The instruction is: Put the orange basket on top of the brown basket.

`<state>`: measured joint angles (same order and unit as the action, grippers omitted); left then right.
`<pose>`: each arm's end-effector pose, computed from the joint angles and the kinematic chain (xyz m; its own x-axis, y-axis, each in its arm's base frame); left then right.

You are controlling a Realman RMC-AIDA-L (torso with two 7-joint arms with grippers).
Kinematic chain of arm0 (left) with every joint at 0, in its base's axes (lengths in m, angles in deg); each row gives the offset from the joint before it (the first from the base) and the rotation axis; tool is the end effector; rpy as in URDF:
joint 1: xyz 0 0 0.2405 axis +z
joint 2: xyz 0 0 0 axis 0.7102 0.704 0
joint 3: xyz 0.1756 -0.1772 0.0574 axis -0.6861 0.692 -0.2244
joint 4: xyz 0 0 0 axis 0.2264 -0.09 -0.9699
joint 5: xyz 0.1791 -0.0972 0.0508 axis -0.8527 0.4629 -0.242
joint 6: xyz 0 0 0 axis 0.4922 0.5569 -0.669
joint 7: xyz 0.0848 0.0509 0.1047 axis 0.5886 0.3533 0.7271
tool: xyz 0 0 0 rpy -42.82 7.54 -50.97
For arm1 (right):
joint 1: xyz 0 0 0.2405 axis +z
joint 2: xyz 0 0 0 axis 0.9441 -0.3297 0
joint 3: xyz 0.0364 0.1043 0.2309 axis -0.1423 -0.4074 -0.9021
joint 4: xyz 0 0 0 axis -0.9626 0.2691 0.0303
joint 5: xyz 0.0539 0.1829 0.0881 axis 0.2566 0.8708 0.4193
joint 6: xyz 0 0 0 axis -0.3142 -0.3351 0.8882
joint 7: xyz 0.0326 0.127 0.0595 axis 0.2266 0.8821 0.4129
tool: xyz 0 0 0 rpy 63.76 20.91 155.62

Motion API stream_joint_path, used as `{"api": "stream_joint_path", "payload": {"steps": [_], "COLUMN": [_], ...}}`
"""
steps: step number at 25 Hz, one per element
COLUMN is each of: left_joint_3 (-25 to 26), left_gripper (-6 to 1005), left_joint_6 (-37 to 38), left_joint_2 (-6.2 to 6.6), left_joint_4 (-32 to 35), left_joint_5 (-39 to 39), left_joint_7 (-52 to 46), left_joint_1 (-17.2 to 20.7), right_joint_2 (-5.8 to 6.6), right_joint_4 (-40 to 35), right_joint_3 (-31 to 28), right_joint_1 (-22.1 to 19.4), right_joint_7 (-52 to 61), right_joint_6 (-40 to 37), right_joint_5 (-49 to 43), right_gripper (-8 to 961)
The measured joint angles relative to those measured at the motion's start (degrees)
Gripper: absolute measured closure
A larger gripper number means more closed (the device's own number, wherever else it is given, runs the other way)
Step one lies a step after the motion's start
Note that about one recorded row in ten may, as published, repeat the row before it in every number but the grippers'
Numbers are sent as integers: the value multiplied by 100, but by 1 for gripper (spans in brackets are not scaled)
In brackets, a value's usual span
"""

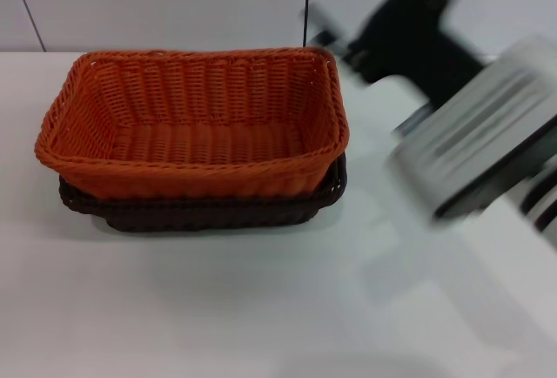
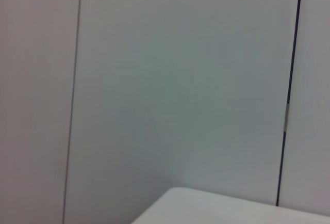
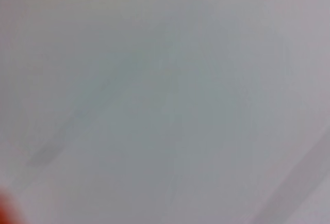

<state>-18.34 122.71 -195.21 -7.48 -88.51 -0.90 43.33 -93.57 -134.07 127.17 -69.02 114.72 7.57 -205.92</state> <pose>-0.4116 0.2271 0.0255 0.6419 0.0167 0.7666 0.7258 0.3092 -0.6145 0.0920 0.3059 -0.0175 0.9186 0.3551 -0.1736 -0.0501 -0.3309 -0.9423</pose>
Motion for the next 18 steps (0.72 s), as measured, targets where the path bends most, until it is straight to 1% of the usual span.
{"api": "stream_joint_path", "payload": {"steps": [1,2,3,5,9,12,14,15,16,18], "left_joint_3": [18,18,18,51,108,259,259,403,403,507], "left_gripper": [227,227,227,227,227,227,227,227,227,227], "left_joint_6": [62,62,62,173,200,203,203,205,205,203], "left_joint_2": [4,4,4,11,15,24,24,33,33,33], "left_joint_4": [11,11,11,41,72,189,189,232,232,305], "left_joint_5": [0,0,0,3,13,15,15,17,17,16], "left_joint_7": [-1,-1,-1,-1,-2,-3,-3,-6,-6,-6], "left_joint_1": [6,6,6,-3,-42,-187,-187,-257,-257,-352], "right_joint_2": [11,16,21,20,25,36,31,15,15,5], "right_joint_4": [255,424,736,1206,2287,3277,3843,4256,4256,4654], "right_joint_3": [-74,-125,-222,-363,-638,-696,-661,-567,-567,-401], "right_joint_1": [42,63,79,27,-98,-14,64,142,142,241], "right_joint_7": [299,484,847,1466,3160,4527,5160,5467,5467,5651], "right_joint_6": [470,728,1210,1840,2926,3760,4327,4824,4824,5298], "right_joint_5": [347,521,791,992,1003,914,911,911,911,919], "right_gripper": [182,182,182,182,182,182,182,182,182,182]}}
